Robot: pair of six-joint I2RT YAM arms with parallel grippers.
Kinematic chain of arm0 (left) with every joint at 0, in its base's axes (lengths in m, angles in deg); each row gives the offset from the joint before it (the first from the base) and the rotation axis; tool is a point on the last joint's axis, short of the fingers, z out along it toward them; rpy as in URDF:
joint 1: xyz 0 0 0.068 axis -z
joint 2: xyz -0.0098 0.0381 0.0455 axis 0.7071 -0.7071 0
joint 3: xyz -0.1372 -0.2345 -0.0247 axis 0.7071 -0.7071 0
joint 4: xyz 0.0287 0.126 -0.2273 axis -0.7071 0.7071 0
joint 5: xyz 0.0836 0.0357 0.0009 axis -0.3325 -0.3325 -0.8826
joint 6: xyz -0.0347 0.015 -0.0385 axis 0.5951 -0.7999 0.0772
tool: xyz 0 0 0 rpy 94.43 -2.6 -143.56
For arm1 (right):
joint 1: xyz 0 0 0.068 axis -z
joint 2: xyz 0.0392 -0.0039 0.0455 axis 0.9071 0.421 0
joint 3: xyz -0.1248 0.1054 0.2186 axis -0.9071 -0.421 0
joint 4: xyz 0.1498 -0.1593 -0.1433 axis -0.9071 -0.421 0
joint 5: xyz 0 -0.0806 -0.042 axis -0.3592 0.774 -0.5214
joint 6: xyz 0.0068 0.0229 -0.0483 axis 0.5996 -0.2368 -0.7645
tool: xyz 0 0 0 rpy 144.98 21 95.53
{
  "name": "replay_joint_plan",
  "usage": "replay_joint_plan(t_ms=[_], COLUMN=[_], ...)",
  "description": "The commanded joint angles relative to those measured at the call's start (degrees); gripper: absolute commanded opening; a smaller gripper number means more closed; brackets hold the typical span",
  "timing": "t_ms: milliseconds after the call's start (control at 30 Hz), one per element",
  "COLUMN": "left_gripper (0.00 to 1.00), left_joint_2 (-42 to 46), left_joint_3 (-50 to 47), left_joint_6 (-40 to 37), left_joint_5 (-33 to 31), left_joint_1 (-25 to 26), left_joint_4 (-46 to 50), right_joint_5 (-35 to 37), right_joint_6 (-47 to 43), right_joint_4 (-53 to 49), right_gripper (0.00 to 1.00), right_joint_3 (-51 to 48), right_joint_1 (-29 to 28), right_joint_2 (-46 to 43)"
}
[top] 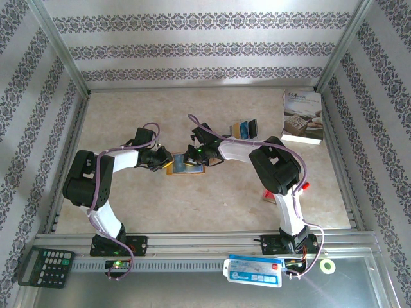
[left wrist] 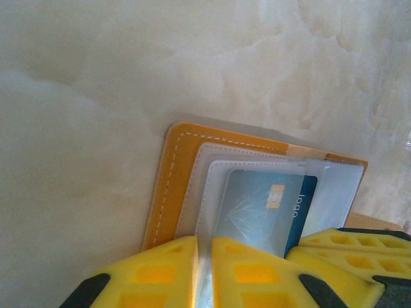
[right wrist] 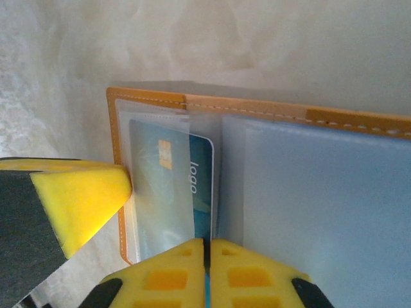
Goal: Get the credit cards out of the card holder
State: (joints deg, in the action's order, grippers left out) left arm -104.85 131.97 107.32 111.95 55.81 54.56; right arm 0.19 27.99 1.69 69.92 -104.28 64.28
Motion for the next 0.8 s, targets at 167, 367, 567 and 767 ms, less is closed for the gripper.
replay_joint_plan(t_ms=[167,367,567,767], left_gripper=[0.17,0.17,0.16,0.17], left_joint_2=[1.1,1.4,3.7,6.1], left_joint_3=[-0.7,-0.3,1.3,1.8], left_joint_6=[-1.7,-2.3,-3.2,-2.6], left_joint_5=[-2.6,-2.6,-2.3,-1.3], left_joint_1=[0.4,0.4,0.4,1.1], left_joint_4=[4.7,5.5,7.6,7.5], right_joint_5=[4.6,4.4,4.0,2.1], right_joint_6=[-0.4,-0.7,-0.6,0.3], right_joint_4=[-0.1,0.4,1.0,3.4], right_gripper=[0.01,0.01,0.01,0.00], right_joint_3=[-2.8,-4.5,-5.1,-5.0], right_joint_1=[0.1,0.6,0.6,0.7], right_joint_2=[-3.3,-4.4,-4.6,-4.2])
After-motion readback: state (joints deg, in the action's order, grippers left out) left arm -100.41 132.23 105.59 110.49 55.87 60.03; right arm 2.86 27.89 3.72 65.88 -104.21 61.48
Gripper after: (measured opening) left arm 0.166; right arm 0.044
